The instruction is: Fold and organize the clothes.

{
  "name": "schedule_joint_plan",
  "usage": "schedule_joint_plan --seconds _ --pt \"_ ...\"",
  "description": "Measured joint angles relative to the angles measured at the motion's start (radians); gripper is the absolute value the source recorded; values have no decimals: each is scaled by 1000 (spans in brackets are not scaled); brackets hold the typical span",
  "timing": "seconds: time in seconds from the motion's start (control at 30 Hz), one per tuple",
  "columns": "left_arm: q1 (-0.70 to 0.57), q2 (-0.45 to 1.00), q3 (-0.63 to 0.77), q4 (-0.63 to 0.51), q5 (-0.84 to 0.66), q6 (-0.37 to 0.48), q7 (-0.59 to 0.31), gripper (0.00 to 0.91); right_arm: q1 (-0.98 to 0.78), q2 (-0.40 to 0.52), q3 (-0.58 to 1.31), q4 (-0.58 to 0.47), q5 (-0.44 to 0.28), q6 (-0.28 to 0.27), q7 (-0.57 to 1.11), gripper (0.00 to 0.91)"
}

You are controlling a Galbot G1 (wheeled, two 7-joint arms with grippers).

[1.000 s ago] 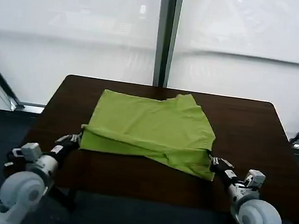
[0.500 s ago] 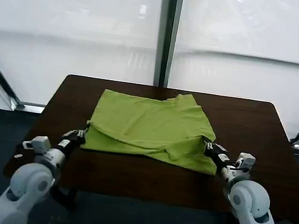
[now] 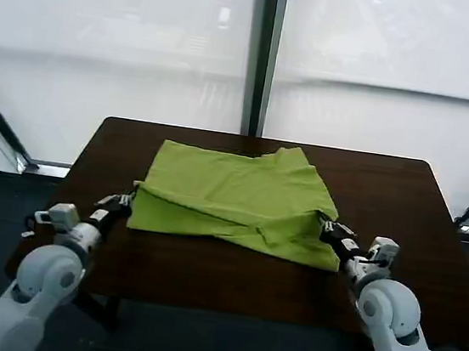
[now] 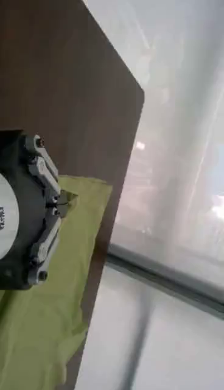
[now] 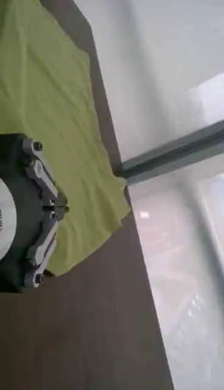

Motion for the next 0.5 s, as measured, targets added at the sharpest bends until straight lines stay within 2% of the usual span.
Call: schedule_joint_plan --seconds 0.17,0.5 --pt "56 -10 -9 -36 4 10 -6 878 -98 -35 43 60 -4 -35 -5 878" --pt "169 -54 -13 -54 37 0 8 878 -178 -37 39 80 -32 -40 -18 878"
